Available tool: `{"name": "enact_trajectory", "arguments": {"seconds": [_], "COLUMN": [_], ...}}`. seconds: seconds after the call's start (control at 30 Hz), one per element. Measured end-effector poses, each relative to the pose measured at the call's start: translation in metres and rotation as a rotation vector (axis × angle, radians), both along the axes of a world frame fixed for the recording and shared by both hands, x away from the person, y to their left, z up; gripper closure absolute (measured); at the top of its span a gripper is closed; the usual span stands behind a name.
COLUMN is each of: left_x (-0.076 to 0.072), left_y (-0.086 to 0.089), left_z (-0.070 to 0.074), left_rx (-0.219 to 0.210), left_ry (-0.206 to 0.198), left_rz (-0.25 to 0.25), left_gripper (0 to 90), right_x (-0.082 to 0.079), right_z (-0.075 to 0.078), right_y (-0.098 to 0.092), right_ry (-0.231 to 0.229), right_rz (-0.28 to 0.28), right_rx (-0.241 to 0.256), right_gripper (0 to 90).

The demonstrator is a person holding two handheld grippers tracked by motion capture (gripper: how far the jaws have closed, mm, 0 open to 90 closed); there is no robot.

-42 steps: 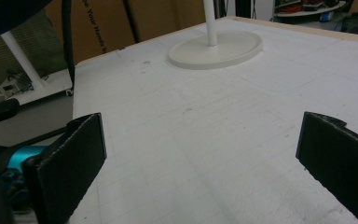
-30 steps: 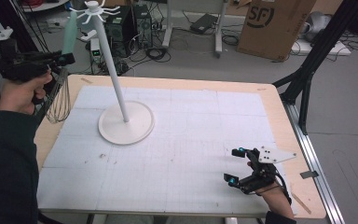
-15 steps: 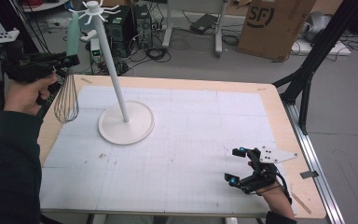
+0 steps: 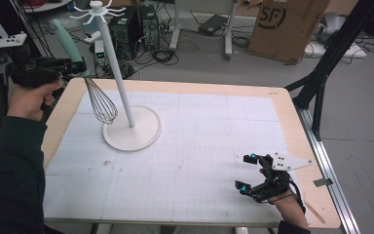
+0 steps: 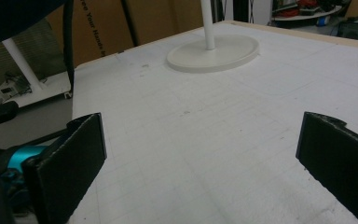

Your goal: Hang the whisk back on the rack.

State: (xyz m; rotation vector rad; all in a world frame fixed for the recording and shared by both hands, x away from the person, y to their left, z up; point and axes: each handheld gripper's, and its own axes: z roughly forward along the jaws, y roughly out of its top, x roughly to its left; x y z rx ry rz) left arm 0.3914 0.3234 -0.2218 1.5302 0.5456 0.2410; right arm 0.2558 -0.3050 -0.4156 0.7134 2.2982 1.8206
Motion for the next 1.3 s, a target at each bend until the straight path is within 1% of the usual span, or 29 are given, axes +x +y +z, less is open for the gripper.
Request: {"name": "enact_trajectory", "arguments": {"seconds": [0.1,0.17,0.27,0.4,0.53,0.6,0.67,0.73,0.77,0.87,1.03,1.1,1.3], "left_x": [-0.001,-0.002,-0.002,-0.002,0.000,-0.001,-0.004,-0.005,-0.005,-0.006,-0.005,-0.005,-0.003], "left_y": [0.003,0.004,0.002,-0.004,-0.010,-0.014,-0.020,-0.026,-0.028,-0.034,-0.037,-0.038,-0.041], "left_z": [0.001,0.001,0.003,0.008,0.014,0.016,0.017,0.018,0.019,0.021,0.025,0.026,0.028], "left_rx": [-0.011,-0.002,0.005,0.032,0.047,0.050,0.067,0.095,0.108,0.124,0.139,0.144,0.155], "left_ry": [0.011,0.014,0.029,0.028,0.037,0.032,0.023,0.021,0.021,0.018,0.020,0.023,0.038], "left_rz": [-0.018,-0.033,-0.074,-0.092,-0.107,-0.119,-0.130,-0.135,-0.136,-0.136,-0.117,-0.100,-0.085], "left_gripper": [69.5,69.6,69.6,69.7,69.6,69.7,69.6,69.6,69.6,69.6,69.6,69.6,69.6], "right_x": [0.000,0.000,0.001,0.001,0.000,0.000,0.000,0.000,0.000,0.000,0.000,0.000,0.000], "right_z": [0.000,0.000,0.000,0.000,0.000,0.000,0.000,0.000,0.000,0.001,0.001,0.001,0.001], "right_y": [0.000,0.000,0.001,0.002,0.002,0.001,0.001,0.001,0.001,0.000,0.000,0.000,-0.001], "right_ry": [0.001,0.000,0.003,0.003,0.000,0.003,0.006,0.002,0.002,-0.001,-0.005,-0.004,-0.006], "right_rz": [0.000,0.000,0.003,0.005,0.004,0.004,0.005,0.002,0.002,0.003,0.002,0.001,0.001], "right_rx": [0.000,-0.001,-0.004,-0.005,-0.003,-0.002,-0.002,-0.001,-0.001,0.001,0.003,0.004,0.005], "right_gripper": [0.2,0.2,0.2,0.2,0.2,0.2,0.2,0.2,0.2,0.2,0.2,0.2,0.2]}}
